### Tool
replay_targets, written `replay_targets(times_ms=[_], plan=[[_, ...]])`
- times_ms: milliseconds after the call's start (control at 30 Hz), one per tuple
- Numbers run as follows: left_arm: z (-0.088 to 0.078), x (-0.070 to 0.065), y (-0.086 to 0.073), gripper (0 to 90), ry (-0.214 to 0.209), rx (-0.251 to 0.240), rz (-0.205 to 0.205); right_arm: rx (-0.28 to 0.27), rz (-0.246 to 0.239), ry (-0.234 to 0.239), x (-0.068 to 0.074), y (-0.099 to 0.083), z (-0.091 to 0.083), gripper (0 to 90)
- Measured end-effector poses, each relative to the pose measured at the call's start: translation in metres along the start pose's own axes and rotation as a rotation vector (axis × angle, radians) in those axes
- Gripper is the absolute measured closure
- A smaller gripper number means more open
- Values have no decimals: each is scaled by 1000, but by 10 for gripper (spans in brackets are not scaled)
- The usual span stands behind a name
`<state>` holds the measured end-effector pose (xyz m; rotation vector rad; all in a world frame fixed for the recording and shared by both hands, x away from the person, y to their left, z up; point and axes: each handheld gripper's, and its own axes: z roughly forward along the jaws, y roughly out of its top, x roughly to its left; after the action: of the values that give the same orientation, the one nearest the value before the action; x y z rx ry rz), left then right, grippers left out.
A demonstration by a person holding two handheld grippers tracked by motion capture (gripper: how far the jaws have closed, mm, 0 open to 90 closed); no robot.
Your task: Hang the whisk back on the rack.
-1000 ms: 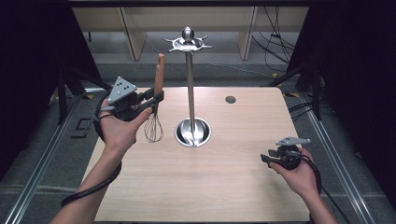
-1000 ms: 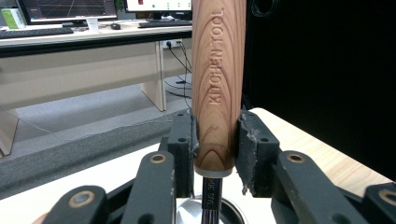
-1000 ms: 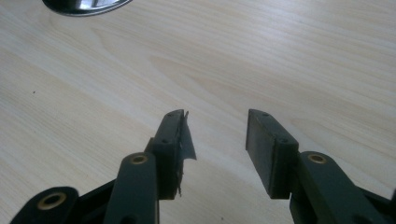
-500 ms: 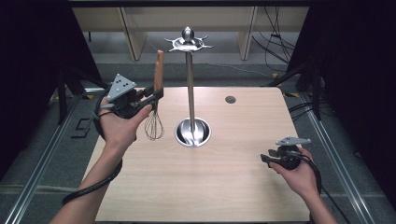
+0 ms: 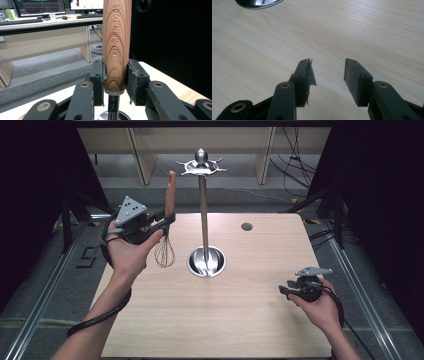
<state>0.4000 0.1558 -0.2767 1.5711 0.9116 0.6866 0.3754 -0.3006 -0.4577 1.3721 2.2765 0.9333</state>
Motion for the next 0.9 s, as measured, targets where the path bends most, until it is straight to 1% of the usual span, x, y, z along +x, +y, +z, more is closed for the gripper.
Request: replay_targets(times_ms=[33, 67, 100, 167, 200, 267, 300, 333, 367, 400, 433, 467, 500, 533, 567, 600, 633, 800, 833, 867, 900], plan=[[1, 1, 2, 681, 8, -2, 15, -7, -13, -3, -1, 0, 0, 570], [2, 0, 2, 681, 1, 5, 2, -7, -13, -3, -1, 0, 0, 570], [2, 1, 3, 681, 8, 0, 18, -7, -14, -4, -1, 0, 0, 570], [4, 1, 3, 681, 9, 5, 19, -6, -6, 0, 0, 0, 0, 570], [5, 0, 2, 681, 4, 11, 7, 1, -1, 3, 0, 0, 0, 570], [6, 1, 2, 681, 5, 14, 12, 0, -1, 3, 0, 0, 0, 571], [7, 2, 2, 681, 11, 12, 23, -2, -3, -3, -1, 0, 0, 570], [7, 1, 2, 681, 5, 17, 11, -5, -1, -2, -1, 0, 0, 570], [7, 1, 2, 681, 4, 18, 13, -5, -2, 0, -1, 0, 1, 571], [8, 2, 3, 681, 9, 15, 30, -8, -2, 1, -1, 0, 1, 571], [8, 2, 3, 681, 8, 16, 33, -7, -3, 2, -1, 0, 1, 570], [8, 1, 3, 681, 0, 19, 19, -1, 1, 2, 0, 0, 1, 570], [9, 1, 3, 681, -3, 20, 15, 5, 13, 4, 1, 0, 0, 571], [9, 2, 3, 681, 5, 19, 31, 4, 14, 4, 1, 0, 0, 571], [10, 2, 3, 681, -4, 22, 23, 2, 13, 4, 1, 1, 0, 571], [10, 2, 3, 681, -4, 22, 23, 1, 13, 3, 1, 1, 0, 570], [11, 3, 3, 681, 4, 21, 33, -1, 8, 2, 1, 1, 0, 570], [11, 5, 5, 681, 2, 24, 39, 1, 8, 2, 1, 0, 0, 571], [11, 4, 5, 681, -5, 29, 28, 1, 10, 3, 1, 1, 0, 571], [11, 5, 6, 681, 1, 28, 39, 2, 10, 3, 1, 1, 0, 571], [11, 5, 6, 681, 1, 28, 39, 2, 10, 3, 1, 1, 0, 571]])
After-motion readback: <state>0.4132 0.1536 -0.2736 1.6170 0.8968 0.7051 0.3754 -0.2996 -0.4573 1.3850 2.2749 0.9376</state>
